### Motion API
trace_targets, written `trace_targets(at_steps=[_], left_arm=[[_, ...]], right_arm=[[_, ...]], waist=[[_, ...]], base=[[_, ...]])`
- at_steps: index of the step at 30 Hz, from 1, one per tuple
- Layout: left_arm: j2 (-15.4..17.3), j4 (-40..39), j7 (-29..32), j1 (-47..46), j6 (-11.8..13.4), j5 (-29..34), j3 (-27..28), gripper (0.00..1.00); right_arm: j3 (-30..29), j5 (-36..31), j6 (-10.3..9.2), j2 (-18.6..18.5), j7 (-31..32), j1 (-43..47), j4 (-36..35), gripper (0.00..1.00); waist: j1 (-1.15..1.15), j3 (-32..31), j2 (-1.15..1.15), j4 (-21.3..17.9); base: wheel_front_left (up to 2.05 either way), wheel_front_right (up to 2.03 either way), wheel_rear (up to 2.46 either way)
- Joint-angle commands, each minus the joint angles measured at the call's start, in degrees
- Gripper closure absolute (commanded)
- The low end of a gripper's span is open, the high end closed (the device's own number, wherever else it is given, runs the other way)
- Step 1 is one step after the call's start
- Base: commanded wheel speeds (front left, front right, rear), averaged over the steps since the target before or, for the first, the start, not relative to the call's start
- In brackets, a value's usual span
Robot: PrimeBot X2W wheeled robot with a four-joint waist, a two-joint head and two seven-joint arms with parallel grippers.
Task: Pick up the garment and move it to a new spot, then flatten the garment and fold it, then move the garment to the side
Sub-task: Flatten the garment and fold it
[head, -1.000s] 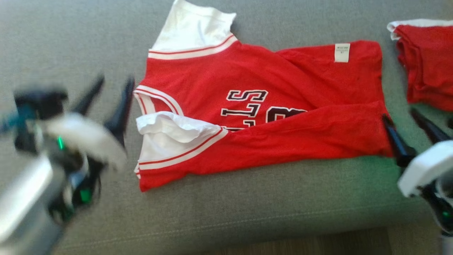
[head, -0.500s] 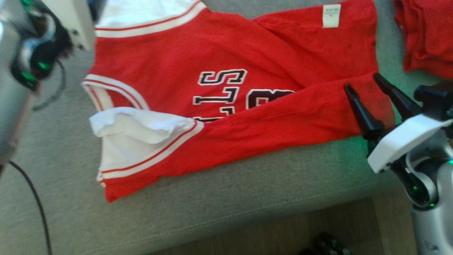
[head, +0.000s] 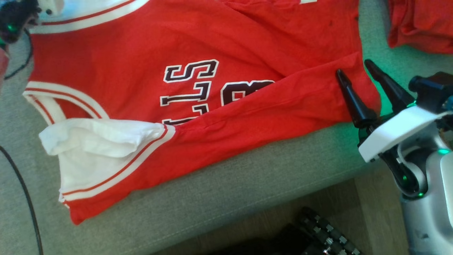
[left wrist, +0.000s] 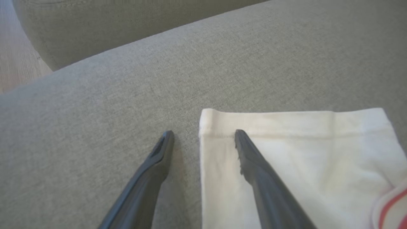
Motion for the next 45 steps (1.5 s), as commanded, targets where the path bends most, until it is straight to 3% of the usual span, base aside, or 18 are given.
trace_targets(at_steps=[1, 2, 4, 6, 8, 23, 39, 41, 42, 44, 45], left_arm=[[2.03, -0.36, -0.21, -3.56, -0.5, 0.97, 1.39, 0.05], [1.96, 0.22, -0.38, -3.79, -0.67, 1.06, 1.3, 0.17], [1.83, 1.31, -0.53, -4.11, -1.07, 1.19, 1.04, 0.57], [1.69, 2.28, -0.8, -4.49, -1.44, 1.28, 0.86, 0.74], [1.45, 3.06, -1.02, -4.83, -1.79, 1.34, 0.66, 1.0], [-0.26, 5.08, -6.48, -7.59, -4.55, 1.83, -0.43, 1.0], [-0.86, 3.94, -9.05, -8.35, -5.82, 1.54, -2.52, 1.0], [-0.92, 4.07, -9.19, -8.35, -5.88, 1.41, -2.73, 1.0], [-0.96, 4.14, -9.25, -8.32, -5.9, 1.36, -2.85, 1.0], [-1.06, 4.29, -9.18, -8.27, -5.96, 1.3, -3.2, 1.0], [-1.09, 4.35, -9.19, -8.28, -5.98, 1.28, -3.37, 1.0]], right_arm=[[0.96, 0.36, -0.02, -0.04, -0.7, -0.48, -1.37, 0.0], [1.06, 0.4, -0.02, -0.04, -0.82, -0.7, -1.11, 0.0], [1.26, 0.5, -0.02, -0.08, -1.01, -1.19, -0.6, 0.0], [1.44, 0.62, -0.02, -0.12, -1.12, -1.63, -0.22, 0.0], [1.54, 0.72, -0.02, -0.23, -1.08, -2.07, 0.03, 0.0], [-1.45, -0.21, -0.02, 2.67, 6.14, -15.76, 7.65, 0.0], [-5.32, -3.6, -0.02, 4.02, 12.95, -33.86, 26.39, 0.0], [-5.42, -3.6, -0.02, 4.18, 13.14, -35.27, 27.95, 0.18], [-5.38, -3.74, -0.02, 4.19, 13.15, -35.81, 28.61, 0.51], [-5.24, -3.94, -0.02, 4.11, 13.22, -36.57, 29.69, 0.76], [-5.04, -3.96, -0.02, 4.05, 13.17, -36.87, 30.05, 1.0]], waist=[[-0.01, 0.33, 0.0, -0.42], [-0.01, 0.39, 0.0, -0.55], [-0.01, 0.41, 0.0, -0.77], [-0.01, 0.44, 0.0, -0.93], [-0.01, 0.47, 0.0, -0.97], [-0.01, 0.09, 0.0, 0.41], [-0.01, -0.15, 0.0, 3.54], [-0.01, -0.2, 0.0, 3.71], [-0.01, -0.22, 0.0, 3.82], [-0.01, -0.31, 0.0, 4.06], [-0.01, -0.34, 0.0, 4.17]], base=[[0.0, 0.0, 0.0], [0.0, 0.0, 0.0], [0.0, 0.0, 0.0], [0.0, 0.0, 0.0], [0.0, 0.0, 0.0], [0.0, 0.0, 0.0], [0.0, 0.0, 0.0], [0.0, 0.0, 0.0], [0.0, 0.0, 0.0], [0.0, 0.0, 0.0], [0.0, 0.0, 0.0]])
